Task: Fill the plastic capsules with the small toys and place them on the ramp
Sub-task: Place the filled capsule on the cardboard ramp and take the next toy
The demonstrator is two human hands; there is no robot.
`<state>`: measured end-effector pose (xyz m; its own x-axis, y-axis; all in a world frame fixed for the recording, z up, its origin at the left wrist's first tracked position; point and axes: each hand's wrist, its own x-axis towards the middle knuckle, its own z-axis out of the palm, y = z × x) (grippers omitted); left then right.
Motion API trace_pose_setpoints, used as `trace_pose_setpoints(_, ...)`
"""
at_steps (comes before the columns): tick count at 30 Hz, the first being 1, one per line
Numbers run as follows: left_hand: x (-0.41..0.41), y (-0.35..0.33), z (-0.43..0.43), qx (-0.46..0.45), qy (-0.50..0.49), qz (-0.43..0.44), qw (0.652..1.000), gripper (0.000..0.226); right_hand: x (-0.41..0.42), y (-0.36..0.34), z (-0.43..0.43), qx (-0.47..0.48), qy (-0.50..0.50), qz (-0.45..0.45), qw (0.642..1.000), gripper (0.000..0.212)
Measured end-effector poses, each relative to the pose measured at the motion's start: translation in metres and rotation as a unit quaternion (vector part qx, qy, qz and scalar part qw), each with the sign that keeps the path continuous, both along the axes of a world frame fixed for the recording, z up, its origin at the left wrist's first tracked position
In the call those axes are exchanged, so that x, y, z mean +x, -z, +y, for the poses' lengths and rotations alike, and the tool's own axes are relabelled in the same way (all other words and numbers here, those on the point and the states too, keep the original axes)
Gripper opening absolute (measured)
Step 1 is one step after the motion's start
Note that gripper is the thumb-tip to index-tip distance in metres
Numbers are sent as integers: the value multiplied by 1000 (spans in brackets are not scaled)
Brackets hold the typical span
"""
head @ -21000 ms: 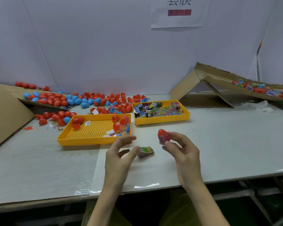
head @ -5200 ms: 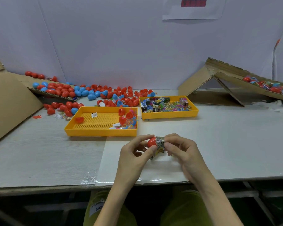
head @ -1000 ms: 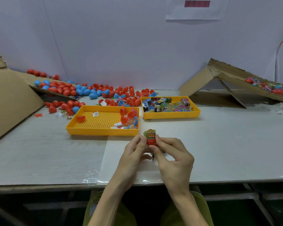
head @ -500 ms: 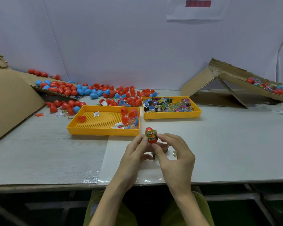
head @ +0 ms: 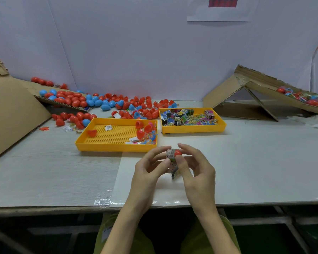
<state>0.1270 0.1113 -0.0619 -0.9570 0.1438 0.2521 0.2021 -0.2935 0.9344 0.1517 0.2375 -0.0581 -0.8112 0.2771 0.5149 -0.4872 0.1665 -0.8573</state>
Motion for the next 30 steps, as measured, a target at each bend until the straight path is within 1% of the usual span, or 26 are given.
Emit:
trace_pose_setpoints(2, 0, 1, -1, -2, 6, 3, 1000, 30, 0, 0, 1, -2, -3, 2, 1000, 26)
trace_pose_setpoints(4, 0, 0, 0, 17, 0, -8, 1000, 29, 0, 0, 2, -1, -11, 4, 1000, 26)
trace_pose_setpoints(7, -2, 1, 0, 41, -27, -17, 999, 23, -1, 1, 2, -13, -24, -6, 1000, 34)
trace_pose_setpoints(9, -2, 1, 1, 48, -35, -11, 998, 16, -2, 2, 3, -19, -32, 1, 999, 33)
trace_pose_setpoints(13, -1, 3, 1, 30, -61, 4, 998, 7, -2, 2, 4, -13, -30, 21, 999, 26)
trace_pose_setpoints(17, -1, 3, 0, 15, -42, -2, 999, 10, -2, 4, 5, -24, -38, 16, 999, 25)
trace_pose_setpoints(20, -1, 2, -2, 18, -30, -9, 999, 19, -2, 3, 7, -52, -64, -5, 997, 35)
trace_pose_setpoints(22, -2, 2, -3, 25, -25, -17, 999, 13, -3, 3, 9, -78, -82, -16, 993, 41)
trace_pose_setpoints(25, -2, 2, -3, 26, -17, -22, 999, 6, -4, 2, 11, -103, -104, -15, 989, 40)
trace_pose_setpoints(28, -1, 1, -3, 25, -4, -23, 999, 8, -4, 2, 12, -120, -110, -14, 986, 48)
trace_pose_setpoints(30, 0, 0, -3, 28, -2, -23, 999, 12, -4, 2, 12, -125, -113, -15, 986, 50)
